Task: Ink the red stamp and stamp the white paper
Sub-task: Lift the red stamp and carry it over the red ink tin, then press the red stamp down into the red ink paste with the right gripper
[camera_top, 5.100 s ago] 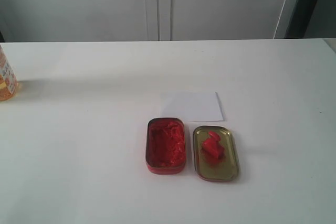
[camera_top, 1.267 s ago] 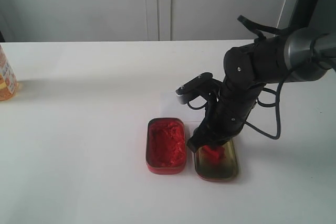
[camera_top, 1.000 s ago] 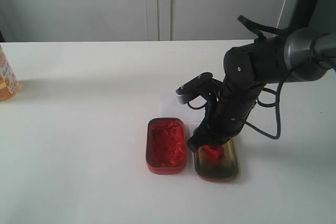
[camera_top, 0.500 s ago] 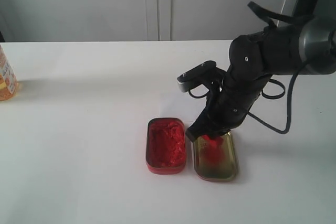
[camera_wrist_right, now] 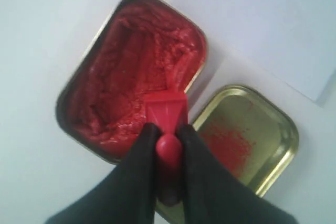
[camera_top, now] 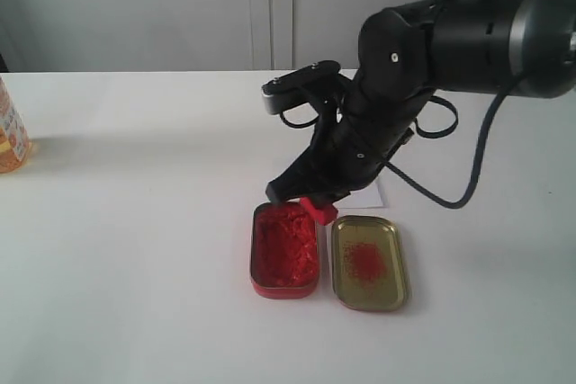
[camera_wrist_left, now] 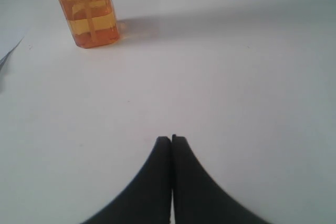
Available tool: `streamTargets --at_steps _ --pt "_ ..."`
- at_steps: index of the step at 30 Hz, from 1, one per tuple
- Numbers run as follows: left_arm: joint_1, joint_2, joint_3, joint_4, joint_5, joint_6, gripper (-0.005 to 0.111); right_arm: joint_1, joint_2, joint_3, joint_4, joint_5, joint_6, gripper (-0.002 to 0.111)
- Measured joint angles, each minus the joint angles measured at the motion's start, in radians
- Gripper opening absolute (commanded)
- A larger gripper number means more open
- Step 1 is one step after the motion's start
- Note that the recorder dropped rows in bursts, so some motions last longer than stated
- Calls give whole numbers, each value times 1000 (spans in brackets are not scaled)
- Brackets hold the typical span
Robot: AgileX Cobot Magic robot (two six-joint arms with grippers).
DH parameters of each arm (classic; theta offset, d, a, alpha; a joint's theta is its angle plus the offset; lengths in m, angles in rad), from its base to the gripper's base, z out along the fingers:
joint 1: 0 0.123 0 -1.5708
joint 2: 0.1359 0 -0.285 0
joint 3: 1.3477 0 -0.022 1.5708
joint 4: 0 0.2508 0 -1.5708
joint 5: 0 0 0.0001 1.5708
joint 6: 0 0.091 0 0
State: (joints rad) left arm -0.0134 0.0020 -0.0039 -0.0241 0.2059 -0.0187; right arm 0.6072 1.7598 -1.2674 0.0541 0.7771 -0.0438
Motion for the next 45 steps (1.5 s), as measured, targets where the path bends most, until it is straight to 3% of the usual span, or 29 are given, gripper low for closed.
streamTargets --at_steps 15,24,45 --pt "0 0 0 0 0 0 0 147 138 -111 -122 25 266 0" --pt "0 0 0 0 0 0 0 151 206 -189 -180 44 359 0" --pt "0 0 0 0 0 0 0 151 272 -191 -280 71 428 0"
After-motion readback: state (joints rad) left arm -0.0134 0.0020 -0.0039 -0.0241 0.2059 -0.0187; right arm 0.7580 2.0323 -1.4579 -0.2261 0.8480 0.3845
